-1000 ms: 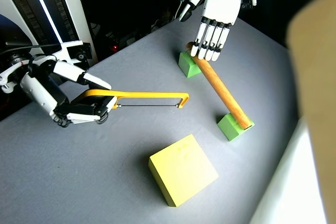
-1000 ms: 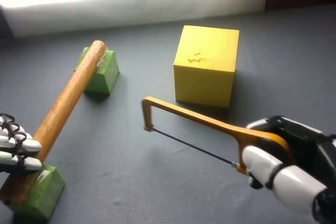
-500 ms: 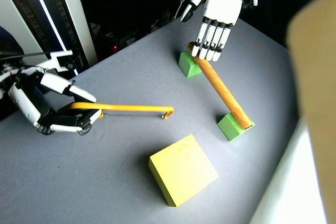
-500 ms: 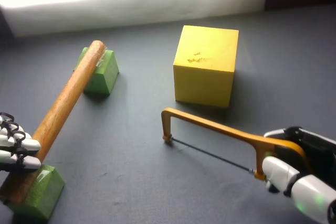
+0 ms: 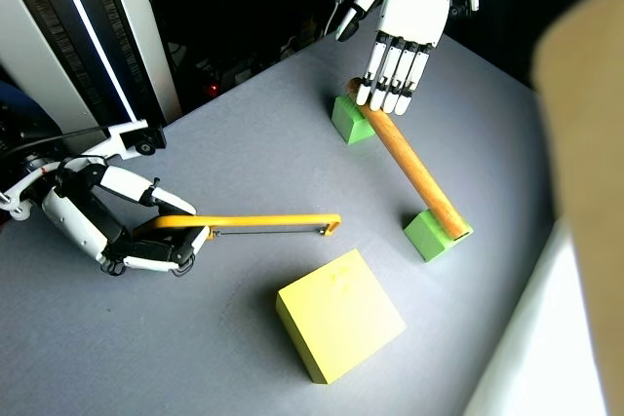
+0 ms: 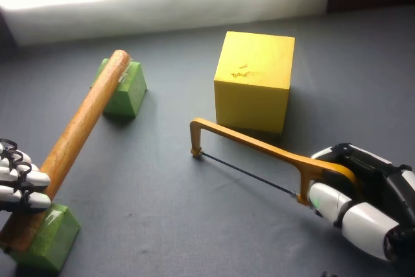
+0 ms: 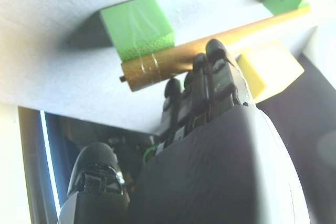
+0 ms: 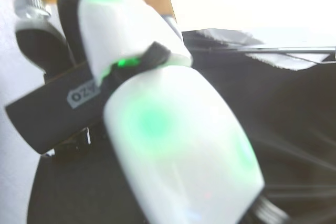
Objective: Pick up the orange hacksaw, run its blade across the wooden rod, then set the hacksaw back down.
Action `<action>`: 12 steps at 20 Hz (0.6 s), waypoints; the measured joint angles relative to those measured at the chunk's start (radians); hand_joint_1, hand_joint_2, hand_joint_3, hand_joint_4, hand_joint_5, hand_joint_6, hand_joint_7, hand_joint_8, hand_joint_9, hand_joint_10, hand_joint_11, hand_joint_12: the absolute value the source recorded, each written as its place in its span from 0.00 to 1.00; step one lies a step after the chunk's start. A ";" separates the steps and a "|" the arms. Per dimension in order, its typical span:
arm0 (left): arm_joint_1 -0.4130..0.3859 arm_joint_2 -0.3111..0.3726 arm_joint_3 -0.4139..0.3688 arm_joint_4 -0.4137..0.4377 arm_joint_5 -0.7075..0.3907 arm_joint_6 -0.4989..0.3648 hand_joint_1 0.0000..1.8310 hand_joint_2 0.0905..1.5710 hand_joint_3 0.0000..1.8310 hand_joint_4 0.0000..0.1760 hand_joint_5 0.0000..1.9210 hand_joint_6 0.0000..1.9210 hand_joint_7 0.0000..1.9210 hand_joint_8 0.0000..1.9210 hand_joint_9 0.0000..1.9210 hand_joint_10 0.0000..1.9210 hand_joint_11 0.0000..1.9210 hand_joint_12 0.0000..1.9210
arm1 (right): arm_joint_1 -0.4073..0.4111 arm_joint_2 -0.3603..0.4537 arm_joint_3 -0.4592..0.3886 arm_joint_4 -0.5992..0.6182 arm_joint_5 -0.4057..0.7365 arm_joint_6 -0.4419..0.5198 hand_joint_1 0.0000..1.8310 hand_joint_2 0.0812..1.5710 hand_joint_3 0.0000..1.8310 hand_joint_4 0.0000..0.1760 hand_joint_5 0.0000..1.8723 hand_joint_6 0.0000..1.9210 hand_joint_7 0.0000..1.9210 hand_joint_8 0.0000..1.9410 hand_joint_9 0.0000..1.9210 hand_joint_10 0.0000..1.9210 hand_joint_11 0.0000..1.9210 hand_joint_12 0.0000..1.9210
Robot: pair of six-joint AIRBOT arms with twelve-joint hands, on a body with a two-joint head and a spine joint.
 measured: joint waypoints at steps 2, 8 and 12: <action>0.000 0.000 0.000 0.003 0.000 0.000 0.00 0.77 0.00 0.00 0.04 0.00 0.02 0.00 0.02 0.00 0.00 0.09 | 0.000 -0.002 0.006 -0.009 -0.016 0.011 0.63 0.71 0.00 0.00 0.32 0.02 0.33 0.05 0.24 0.28 0.11 0.79; 0.000 0.000 0.000 0.002 0.001 0.000 0.00 0.77 0.00 0.00 0.04 0.00 0.02 0.00 0.02 0.00 0.00 0.08 | -0.002 0.002 0.007 -0.049 -0.065 0.018 0.52 0.70 0.00 0.00 0.18 0.00 0.13 0.00 0.11 0.01 0.00 0.49; 0.000 0.000 0.000 0.002 0.002 0.000 0.00 0.76 0.00 0.00 0.05 0.00 0.03 0.00 0.03 0.00 0.00 0.10 | 0.000 0.048 0.007 -0.093 -0.091 0.020 0.50 0.65 0.00 0.00 0.11 0.00 0.02 0.00 0.00 0.00 0.00 0.14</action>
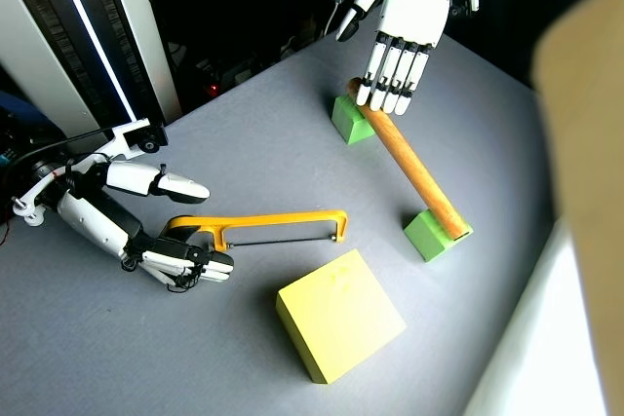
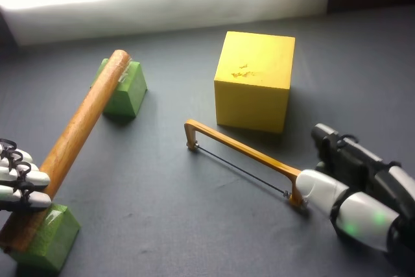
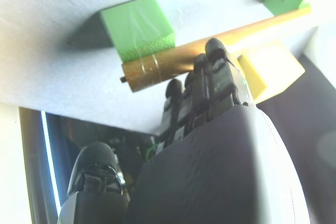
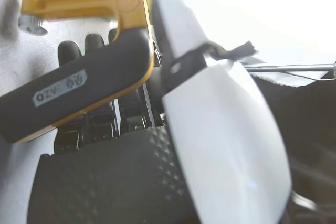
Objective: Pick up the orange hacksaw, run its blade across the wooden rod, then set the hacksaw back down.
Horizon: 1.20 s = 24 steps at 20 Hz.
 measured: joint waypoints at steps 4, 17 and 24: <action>0.000 0.000 0.000 0.000 0.000 0.000 0.00 0.76 0.00 0.00 0.06 0.00 0.03 0.00 0.04 0.00 0.00 0.17 | 0.036 0.073 -0.022 0.005 -0.010 -0.008 0.49 0.61 0.00 0.00 0.07 0.00 0.00 0.00 0.00 0.00 0.00 0.11; -0.060 -0.014 -0.005 -0.042 -0.007 0.034 0.05 0.80 0.00 0.00 0.15 0.01 0.16 0.01 0.18 0.02 0.00 0.53 | 0.187 0.229 -0.012 -0.349 -0.288 -0.032 0.34 0.73 0.00 0.00 0.27 0.02 0.31 0.02 0.28 0.04 0.08 0.76; -0.183 -0.031 -0.015 -0.061 -0.048 0.039 0.30 0.80 0.00 0.00 0.39 0.69 0.44 0.66 0.42 0.77 0.36 0.89 | 0.213 0.265 0.065 -0.655 -0.349 0.124 0.30 0.77 0.00 0.00 0.35 0.96 0.46 0.99 0.53 1.00 0.59 1.00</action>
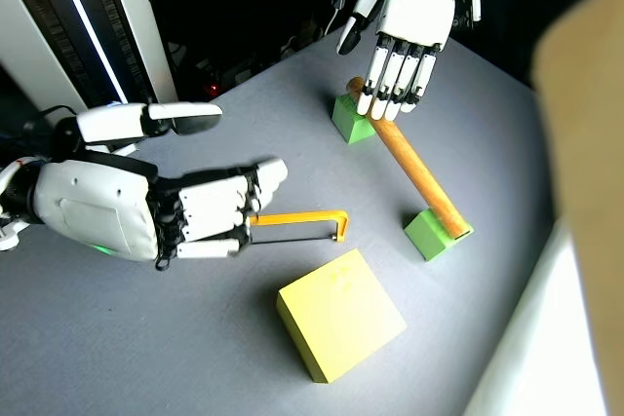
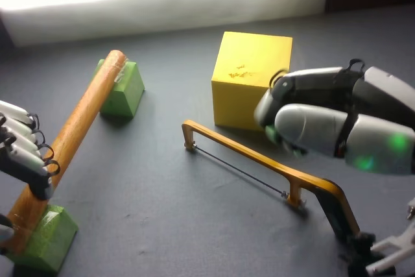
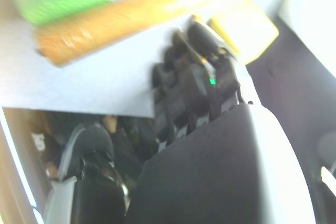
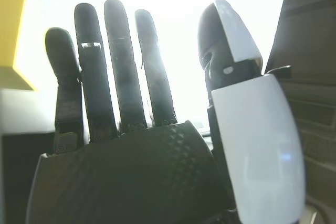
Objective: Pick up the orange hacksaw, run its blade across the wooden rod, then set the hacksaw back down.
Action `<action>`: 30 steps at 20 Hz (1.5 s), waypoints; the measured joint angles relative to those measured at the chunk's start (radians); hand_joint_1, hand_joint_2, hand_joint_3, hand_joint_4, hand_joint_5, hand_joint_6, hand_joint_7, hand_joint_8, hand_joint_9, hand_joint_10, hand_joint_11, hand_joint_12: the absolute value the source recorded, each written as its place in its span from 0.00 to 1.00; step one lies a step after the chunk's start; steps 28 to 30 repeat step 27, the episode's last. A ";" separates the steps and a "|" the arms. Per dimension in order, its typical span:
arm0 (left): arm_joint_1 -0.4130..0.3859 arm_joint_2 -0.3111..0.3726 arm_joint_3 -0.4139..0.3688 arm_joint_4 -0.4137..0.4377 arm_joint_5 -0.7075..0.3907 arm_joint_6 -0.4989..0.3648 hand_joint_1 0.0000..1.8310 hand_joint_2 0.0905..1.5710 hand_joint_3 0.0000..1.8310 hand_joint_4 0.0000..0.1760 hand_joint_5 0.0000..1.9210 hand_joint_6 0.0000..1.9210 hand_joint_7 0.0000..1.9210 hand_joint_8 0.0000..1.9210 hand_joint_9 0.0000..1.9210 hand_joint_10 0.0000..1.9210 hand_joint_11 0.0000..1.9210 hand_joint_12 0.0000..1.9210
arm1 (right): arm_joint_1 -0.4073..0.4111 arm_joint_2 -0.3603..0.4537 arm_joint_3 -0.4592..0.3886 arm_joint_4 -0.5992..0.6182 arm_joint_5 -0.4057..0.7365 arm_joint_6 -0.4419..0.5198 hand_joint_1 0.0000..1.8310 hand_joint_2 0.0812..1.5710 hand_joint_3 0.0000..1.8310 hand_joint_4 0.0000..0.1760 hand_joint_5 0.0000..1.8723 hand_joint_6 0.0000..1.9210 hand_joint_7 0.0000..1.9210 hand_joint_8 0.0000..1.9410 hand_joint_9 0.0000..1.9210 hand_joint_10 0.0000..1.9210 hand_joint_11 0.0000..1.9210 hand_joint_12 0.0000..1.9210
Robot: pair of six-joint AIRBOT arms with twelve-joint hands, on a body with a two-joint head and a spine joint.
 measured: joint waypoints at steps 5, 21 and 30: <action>-0.095 -0.018 -0.020 0.004 -0.090 0.000 0.34 0.83 0.00 0.00 0.50 1.00 0.53 1.00 0.55 1.00 0.54 1.00 | 0.039 -0.032 0.109 -0.280 -0.080 0.140 0.23 0.81 0.01 0.00 0.60 1.00 0.67 1.00 0.78 1.00 0.86 1.00; -0.126 -0.050 0.016 0.014 -0.198 0.011 0.35 0.88 0.00 0.00 0.71 1.00 0.77 1.00 0.80 1.00 0.84 1.00 | 0.203 -0.099 0.246 -0.454 -0.066 0.120 0.31 0.93 0.00 0.00 0.62 1.00 0.71 1.00 0.79 1.00 0.89 1.00; -0.128 -0.062 0.037 0.026 -0.226 0.011 0.37 0.87 0.00 0.00 0.68 1.00 0.75 1.00 0.79 1.00 0.82 1.00 | 0.216 -0.092 0.246 -0.458 -0.064 0.107 0.32 0.92 0.00 0.00 0.61 1.00 0.69 1.00 0.78 1.00 0.88 1.00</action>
